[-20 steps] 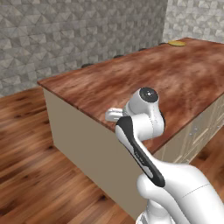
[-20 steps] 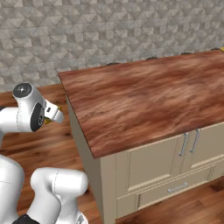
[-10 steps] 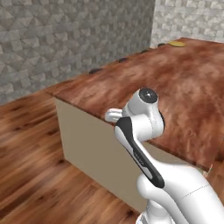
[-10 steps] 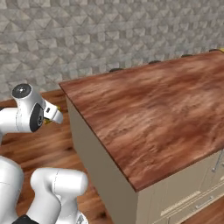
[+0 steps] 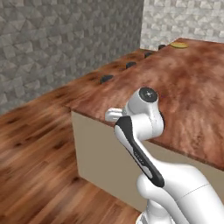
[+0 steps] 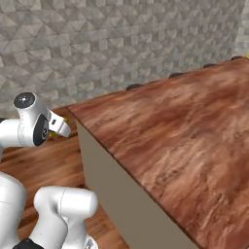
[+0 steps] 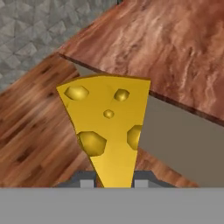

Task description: Take the cheese, fish, and avocado from the fridge and place them on the plate on the dining counter to create an appetizer plate.

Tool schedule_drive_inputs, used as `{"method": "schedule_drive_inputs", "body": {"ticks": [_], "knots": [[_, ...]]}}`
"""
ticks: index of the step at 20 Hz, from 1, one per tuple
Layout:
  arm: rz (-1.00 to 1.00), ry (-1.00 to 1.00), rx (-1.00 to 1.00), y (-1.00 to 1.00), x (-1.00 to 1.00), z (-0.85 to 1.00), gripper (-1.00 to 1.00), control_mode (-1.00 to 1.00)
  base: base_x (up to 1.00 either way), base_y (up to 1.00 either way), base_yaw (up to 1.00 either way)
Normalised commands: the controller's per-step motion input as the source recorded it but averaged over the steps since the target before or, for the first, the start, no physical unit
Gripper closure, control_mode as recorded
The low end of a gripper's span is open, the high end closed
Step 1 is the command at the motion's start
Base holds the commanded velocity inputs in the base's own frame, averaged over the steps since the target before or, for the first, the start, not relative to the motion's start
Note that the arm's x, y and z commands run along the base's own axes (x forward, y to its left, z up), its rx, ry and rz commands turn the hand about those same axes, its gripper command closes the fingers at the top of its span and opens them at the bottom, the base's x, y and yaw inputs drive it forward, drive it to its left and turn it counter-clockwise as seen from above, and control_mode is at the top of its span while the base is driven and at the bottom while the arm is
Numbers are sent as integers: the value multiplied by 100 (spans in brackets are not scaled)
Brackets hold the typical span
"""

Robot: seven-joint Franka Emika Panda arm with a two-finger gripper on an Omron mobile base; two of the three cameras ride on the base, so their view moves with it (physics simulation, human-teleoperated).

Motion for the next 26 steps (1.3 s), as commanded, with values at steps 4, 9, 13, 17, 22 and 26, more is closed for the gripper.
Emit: {"method": "schedule_drive_inputs", "body": {"ticks": [4, 9, 13, 17, 22, 26], "knots": [[0, 0, 0, 0, 0, 0, 100, 100, 53, 100, -26], [0, 0, 0, 0, 0, 0, 100, 100, 49, 100, -27], [0, 0, 0, 0, 0, 0, 100, 100, 49, 100, -29], [0, 0, 0, 0, 0, 0, 100, 100, 51, 100, -30], [0, 0, 0, 0, 0, 0, 100, 100, 53, 100, -35], [0, 0, 0, 0, 0, 0, 100, 100, 55, 100, -38]]}}
